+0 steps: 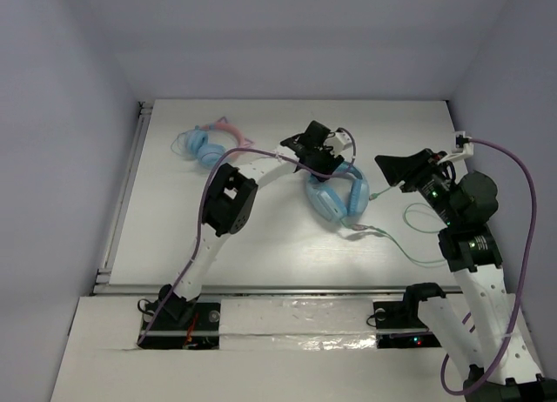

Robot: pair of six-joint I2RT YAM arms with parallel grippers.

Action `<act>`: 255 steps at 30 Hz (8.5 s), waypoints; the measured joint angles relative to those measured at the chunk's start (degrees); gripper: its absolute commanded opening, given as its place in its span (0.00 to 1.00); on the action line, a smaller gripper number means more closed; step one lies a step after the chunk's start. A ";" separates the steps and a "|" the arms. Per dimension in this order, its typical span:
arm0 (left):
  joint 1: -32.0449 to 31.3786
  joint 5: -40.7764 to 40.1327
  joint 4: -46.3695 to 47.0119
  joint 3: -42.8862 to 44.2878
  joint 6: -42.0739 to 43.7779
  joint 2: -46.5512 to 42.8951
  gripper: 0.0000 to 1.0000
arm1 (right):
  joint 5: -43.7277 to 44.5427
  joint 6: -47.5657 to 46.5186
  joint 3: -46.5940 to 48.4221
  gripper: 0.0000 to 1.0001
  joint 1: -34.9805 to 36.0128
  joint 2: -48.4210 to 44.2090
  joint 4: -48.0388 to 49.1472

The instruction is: Wrap the headphones

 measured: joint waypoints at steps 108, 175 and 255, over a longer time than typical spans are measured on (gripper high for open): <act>28.26 21.94 -8.61 0.33 -44.33 -39.34 0.00 | -9.57 1.95 -23.30 0.00 10.54 23.43 42.84; 18.88 19.87 63.34 -68.22 -94.33 -46.29 0.00 | 12.26 -4.02 7.06 0.00 22.56 48.63 22.25; 2.43 -5.29 17.66 -76.43 -41.68 -79.69 0.00 | 56.61 -16.83 25.77 0.34 47.01 35.30 -28.15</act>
